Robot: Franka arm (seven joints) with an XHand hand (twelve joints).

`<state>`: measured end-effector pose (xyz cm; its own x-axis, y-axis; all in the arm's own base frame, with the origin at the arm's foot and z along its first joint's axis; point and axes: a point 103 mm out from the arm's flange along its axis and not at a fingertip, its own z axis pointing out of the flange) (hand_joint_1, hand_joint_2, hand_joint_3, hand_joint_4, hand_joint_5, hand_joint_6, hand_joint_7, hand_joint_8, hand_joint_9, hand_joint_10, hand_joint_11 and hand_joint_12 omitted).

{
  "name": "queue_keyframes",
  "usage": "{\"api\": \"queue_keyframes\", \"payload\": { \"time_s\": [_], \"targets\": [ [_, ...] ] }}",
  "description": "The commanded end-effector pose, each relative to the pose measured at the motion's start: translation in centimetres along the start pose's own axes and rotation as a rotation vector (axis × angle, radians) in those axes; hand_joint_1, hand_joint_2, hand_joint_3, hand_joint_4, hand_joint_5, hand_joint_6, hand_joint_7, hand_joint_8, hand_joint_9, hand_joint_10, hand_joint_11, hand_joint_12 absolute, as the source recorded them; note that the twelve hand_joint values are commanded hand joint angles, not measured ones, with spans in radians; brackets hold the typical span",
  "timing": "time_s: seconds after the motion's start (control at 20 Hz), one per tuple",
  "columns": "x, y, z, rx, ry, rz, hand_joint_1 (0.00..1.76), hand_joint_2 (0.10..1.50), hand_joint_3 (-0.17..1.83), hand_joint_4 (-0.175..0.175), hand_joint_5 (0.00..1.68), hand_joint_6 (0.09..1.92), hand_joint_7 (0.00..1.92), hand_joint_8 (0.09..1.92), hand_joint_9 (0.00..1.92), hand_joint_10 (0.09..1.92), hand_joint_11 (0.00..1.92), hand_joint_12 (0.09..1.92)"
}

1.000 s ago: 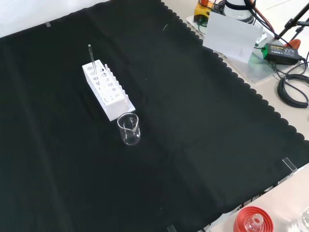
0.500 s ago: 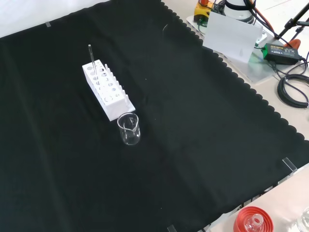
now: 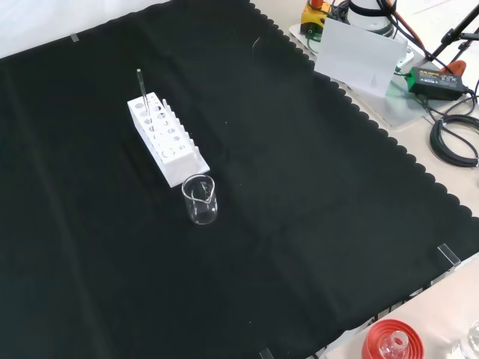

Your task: Take the glass rod from the white test tube rack.

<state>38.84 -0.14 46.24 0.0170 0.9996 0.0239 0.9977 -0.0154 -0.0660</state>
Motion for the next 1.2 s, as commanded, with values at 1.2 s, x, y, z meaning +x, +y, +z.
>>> {"api": "queue_keyframes", "payload": {
  "time_s": [1.2],
  "targets": [
    [-1.8, 10.4, 7.4, 0.099, 0.022, -0.064, 0.55, 0.78, 0.36, -0.027, 0.12, 0.09, 0.00, 0.71, 0.15, 0.96, 0.06, 1.51]
  ]
}}
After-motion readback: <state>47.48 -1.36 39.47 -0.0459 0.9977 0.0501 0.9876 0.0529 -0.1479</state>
